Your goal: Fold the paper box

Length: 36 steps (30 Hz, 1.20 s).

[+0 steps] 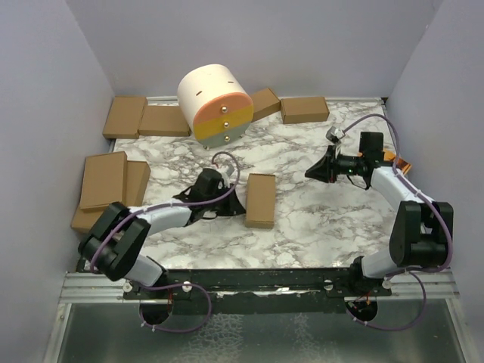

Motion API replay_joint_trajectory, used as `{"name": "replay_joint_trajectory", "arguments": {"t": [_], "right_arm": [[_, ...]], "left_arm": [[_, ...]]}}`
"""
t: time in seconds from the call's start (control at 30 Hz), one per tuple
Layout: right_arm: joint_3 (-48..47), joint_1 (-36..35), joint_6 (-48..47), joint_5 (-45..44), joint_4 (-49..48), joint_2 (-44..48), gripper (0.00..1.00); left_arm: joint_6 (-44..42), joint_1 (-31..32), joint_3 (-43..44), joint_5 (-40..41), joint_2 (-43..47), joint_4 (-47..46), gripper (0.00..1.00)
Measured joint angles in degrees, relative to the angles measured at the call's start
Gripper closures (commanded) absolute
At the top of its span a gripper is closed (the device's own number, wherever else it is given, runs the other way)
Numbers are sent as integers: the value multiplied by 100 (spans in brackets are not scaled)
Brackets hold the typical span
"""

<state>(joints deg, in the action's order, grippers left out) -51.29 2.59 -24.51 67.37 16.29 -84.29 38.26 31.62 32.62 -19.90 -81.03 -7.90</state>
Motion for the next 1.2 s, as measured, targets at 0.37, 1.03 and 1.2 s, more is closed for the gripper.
{"name": "replay_joint_trajectory", "arguments": {"t": [0.37, 1.03, 1.2], "right_arm": [[-470, 166, -426, -540, 706, -94, 79], [321, 238, -5980, -1119, 3847, 125, 99], [363, 138, -5836, -1598, 3606, -208, 99]], "left_arm": [[461, 1672, 1200, -365, -1668, -2308, 76], [-184, -326, 1388, -369, -1473, -1362, 70], [-162, -299, 1462, -566, -1840, -1373, 77]]}}
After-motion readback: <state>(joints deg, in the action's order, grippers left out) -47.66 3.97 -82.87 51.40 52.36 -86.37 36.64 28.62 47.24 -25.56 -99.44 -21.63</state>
